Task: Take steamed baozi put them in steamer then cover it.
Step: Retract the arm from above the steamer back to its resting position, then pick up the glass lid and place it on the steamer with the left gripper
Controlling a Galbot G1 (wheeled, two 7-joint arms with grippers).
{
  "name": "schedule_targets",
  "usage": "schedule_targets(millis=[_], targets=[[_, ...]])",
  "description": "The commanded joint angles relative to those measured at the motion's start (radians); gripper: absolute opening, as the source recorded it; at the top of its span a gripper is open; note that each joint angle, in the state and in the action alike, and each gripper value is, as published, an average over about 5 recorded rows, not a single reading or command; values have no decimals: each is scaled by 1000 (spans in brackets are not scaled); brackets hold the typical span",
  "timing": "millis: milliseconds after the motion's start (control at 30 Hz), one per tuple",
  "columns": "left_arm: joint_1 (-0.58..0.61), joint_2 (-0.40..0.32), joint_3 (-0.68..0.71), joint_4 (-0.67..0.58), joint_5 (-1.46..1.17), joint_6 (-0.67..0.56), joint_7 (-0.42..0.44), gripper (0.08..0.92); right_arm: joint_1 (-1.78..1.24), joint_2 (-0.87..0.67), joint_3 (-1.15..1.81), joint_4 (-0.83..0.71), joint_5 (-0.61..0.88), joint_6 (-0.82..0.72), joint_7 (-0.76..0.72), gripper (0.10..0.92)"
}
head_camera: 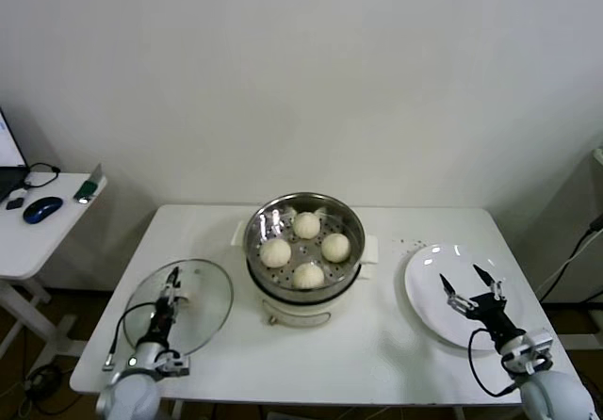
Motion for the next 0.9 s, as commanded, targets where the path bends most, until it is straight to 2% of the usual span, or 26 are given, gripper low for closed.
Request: schedule_targets(millis=[33,267,467,767,900], targets=[[2,-1,8,-10,-39,2,2,524,10,6,-11,-6,-31,0,-3,823],[25,7,7,-74,-59,13,11,316,23,-3,-22,-24,-57,7,-7,823],[88,41,6,-223,-101,76,17,165,40,-20,-25,-37,-55,8,-5,823],[234,142,11,-563,-198,356,74,150,64,-43,-27,-60,-53,12,-3,823],[256,206,13,-687,-244,473,140,150,79,-46,-36,-69,-54,12,-2,823]])
